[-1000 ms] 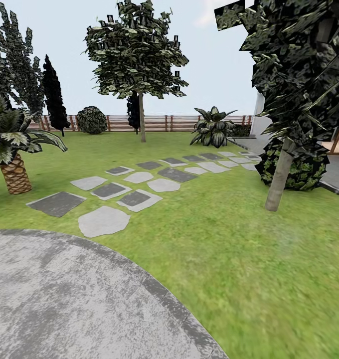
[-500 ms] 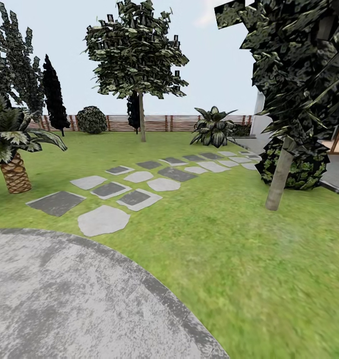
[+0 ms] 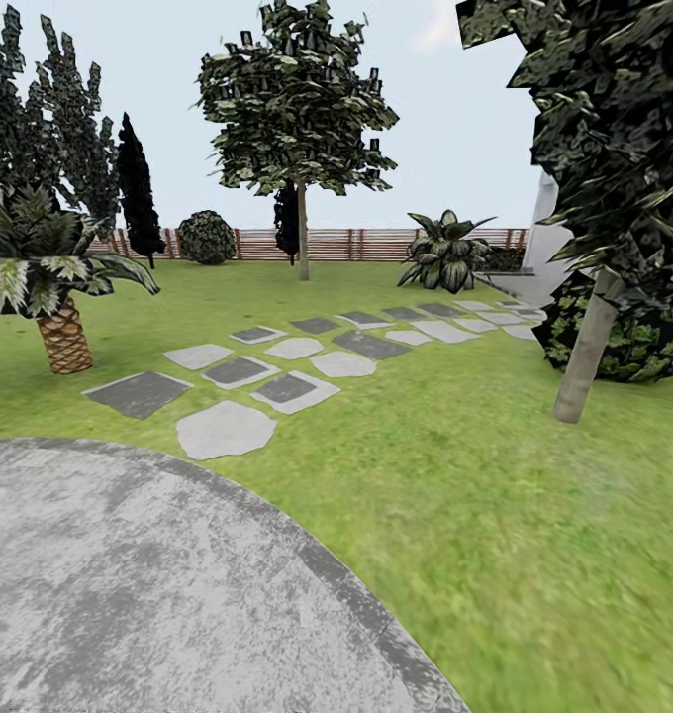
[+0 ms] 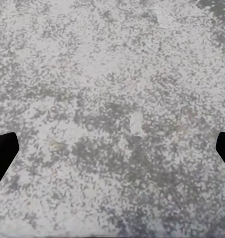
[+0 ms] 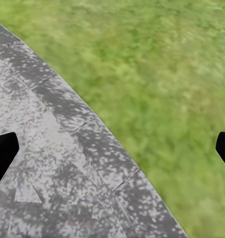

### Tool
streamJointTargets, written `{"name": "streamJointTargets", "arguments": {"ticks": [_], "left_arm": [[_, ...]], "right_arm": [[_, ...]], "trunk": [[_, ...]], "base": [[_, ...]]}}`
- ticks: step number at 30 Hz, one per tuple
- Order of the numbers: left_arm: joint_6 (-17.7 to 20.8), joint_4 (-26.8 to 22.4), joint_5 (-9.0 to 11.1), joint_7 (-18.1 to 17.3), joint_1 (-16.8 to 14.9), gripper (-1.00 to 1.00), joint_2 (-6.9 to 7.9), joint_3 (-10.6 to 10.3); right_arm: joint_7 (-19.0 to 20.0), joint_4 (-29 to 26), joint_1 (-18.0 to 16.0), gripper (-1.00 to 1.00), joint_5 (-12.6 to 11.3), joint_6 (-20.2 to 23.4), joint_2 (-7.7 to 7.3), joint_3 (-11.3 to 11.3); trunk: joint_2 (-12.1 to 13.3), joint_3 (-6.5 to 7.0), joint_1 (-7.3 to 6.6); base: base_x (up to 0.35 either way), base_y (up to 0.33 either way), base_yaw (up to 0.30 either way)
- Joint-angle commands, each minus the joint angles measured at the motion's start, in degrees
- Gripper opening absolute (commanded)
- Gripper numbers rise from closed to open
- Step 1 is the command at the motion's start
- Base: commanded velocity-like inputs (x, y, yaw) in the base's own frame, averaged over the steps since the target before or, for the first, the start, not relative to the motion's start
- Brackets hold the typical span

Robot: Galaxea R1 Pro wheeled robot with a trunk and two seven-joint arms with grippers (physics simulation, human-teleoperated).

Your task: In the garden, pick up the pesticide atomizer on the floor and spray pesticide onto both trees until each tree trunk is fully covered.

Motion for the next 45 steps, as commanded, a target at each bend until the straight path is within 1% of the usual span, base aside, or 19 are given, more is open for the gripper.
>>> {"name": "streamJointTargets", "arguments": {"ticks": [1,15,45], "left_arm": [[-0.2,0.1,0.1,0.0,-0.1,1.0,0.02,0.1],[-0.2,0.1,0.1,0.0,-0.1,1.0,0.03,0.1],[-0.2,0.1,0.1,0.0,-0.1,1.0,0.01,0.1]], "right_arm": [[-0.3,0.0,0.0,1.0,0.3,-0.1,-0.01,0.0],[-0.3,0.0,0.0,1.0,0.3,-0.1,0.08,0.1],[-0.4,0.0,0.0,1.0,0.3,-0.1,0.14,0.2]], "trunk": [[-0.4,-0.24,0.22],[-6.1,-2.95,3.3],[-18.1,-9.75,9.88]], "base": [[0.0,0.0,0.277],[0.0,0.0,0.276],[0.0,0.0,0.256]]}}
